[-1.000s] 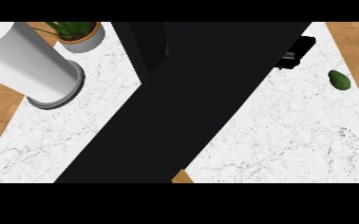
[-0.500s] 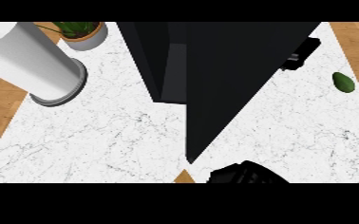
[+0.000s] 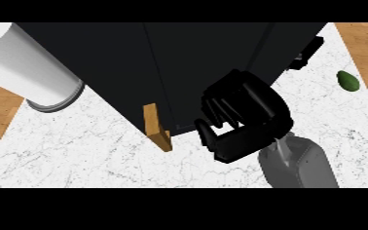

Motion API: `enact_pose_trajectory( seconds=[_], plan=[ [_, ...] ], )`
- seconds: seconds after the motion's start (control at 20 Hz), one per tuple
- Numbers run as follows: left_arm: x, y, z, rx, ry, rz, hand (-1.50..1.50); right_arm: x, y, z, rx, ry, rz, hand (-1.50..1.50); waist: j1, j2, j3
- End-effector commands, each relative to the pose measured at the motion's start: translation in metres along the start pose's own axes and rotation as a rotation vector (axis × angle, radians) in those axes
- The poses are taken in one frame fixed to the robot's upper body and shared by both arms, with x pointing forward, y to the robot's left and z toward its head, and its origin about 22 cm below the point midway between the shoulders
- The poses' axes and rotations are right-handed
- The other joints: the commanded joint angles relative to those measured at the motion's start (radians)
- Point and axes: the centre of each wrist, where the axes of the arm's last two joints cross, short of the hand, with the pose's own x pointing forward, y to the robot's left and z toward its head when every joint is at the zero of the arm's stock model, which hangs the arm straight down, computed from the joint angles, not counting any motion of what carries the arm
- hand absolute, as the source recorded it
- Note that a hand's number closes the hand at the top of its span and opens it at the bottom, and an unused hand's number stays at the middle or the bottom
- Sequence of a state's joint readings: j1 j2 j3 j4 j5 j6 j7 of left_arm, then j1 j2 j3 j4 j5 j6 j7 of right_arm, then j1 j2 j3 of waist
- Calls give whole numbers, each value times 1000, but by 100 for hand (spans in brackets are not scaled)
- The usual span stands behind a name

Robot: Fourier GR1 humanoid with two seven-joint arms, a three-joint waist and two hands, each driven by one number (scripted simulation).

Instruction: Pick up the bottled water, place it into the cabinet and close the cabinet

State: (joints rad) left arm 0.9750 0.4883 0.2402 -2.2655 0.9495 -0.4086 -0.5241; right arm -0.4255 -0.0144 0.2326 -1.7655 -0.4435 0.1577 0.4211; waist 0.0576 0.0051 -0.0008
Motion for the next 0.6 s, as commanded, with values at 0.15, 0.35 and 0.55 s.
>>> enact_pose_trajectory(
  seconds=[0.15, 0.35, 0.55],
  plan=[
    [18, 13, 10, 11, -19, -5, -150, 5, -40, -62, 16, 25, 6, 150, -15, -1, 1],
    [14, 13, 17, 14, 1, 4, -150, 5, -38, -83, 54, 37, 13, 150, -19, -1, 1],
    [26, 18, 3, 3, -1, 9, -150, 11, -29, -101, 61, 63, 19, 150, -8, 4, 1]
  ],
)
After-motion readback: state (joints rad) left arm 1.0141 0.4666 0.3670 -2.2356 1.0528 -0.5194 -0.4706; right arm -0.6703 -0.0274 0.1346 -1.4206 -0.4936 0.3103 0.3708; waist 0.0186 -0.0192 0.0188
